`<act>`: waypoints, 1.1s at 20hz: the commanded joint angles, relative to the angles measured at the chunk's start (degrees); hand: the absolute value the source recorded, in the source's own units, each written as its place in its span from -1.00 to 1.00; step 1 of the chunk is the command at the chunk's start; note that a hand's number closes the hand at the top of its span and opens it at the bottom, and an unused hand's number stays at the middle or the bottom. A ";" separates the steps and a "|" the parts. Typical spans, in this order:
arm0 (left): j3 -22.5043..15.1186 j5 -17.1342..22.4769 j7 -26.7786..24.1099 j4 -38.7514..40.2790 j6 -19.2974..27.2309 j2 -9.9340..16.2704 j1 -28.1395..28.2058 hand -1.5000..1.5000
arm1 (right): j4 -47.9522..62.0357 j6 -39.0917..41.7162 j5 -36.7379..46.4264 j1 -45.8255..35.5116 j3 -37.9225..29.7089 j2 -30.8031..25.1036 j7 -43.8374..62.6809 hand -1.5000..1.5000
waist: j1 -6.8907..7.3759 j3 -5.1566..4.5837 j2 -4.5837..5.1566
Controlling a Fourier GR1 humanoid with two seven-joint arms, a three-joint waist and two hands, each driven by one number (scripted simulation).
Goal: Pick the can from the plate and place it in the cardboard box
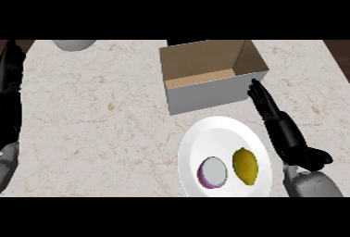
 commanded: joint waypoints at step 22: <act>-6.04 3.66 12.16 5.26 -5.71 -8.20 13.99 0.00 | -15.50 -13.12 34.30 2.70 8.23 -6.92 30.77 -1.00 | -1.29 0.57 0.46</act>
